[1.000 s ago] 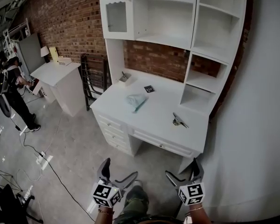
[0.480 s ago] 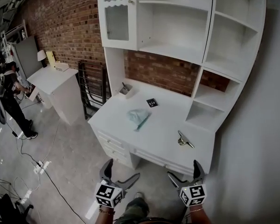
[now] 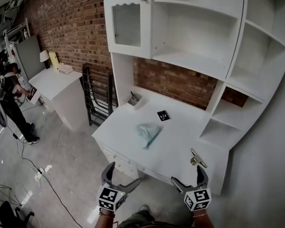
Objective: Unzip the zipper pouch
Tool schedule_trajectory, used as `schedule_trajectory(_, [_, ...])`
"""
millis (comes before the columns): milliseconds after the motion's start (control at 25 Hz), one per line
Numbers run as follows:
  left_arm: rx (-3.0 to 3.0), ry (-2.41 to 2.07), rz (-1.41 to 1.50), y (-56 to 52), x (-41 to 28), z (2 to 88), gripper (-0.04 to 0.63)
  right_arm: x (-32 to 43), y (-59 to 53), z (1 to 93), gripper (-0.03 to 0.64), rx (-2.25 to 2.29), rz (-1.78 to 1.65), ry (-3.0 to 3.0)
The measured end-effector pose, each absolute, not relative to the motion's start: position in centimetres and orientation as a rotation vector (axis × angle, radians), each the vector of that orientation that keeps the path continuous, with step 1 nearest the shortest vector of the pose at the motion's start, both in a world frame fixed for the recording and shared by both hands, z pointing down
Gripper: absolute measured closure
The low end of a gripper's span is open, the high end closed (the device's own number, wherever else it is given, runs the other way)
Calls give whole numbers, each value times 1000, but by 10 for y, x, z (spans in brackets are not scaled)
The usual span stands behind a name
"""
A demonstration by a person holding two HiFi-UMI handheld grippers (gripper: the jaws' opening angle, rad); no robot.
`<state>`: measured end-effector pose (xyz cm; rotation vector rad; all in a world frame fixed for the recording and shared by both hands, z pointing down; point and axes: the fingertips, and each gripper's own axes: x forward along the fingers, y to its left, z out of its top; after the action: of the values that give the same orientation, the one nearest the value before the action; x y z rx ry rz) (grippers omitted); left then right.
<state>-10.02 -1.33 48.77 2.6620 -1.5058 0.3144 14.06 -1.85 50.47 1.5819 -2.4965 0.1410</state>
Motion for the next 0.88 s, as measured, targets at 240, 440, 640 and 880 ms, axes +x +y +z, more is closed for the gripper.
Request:
schedule_trajectory(240, [2674, -1518, 320, -44, -116, 494, 29, 134, -56, 513, 54, 1589, 141, -2476])
schedule_trajectory(440, [2656, -1519, 344, -52, -124, 503, 29, 127, -72, 518, 54, 1552, 147, -2471])
schedule_trajectory(640, [2707, -1506, 518, -59, -124, 514, 31, 122, -83, 522, 54, 1519, 160, -2465])
schedule_trajectory(880, [2813, -1540, 783, -99, -119, 519, 35, 118, -111, 527, 55, 1482, 167, -2457])
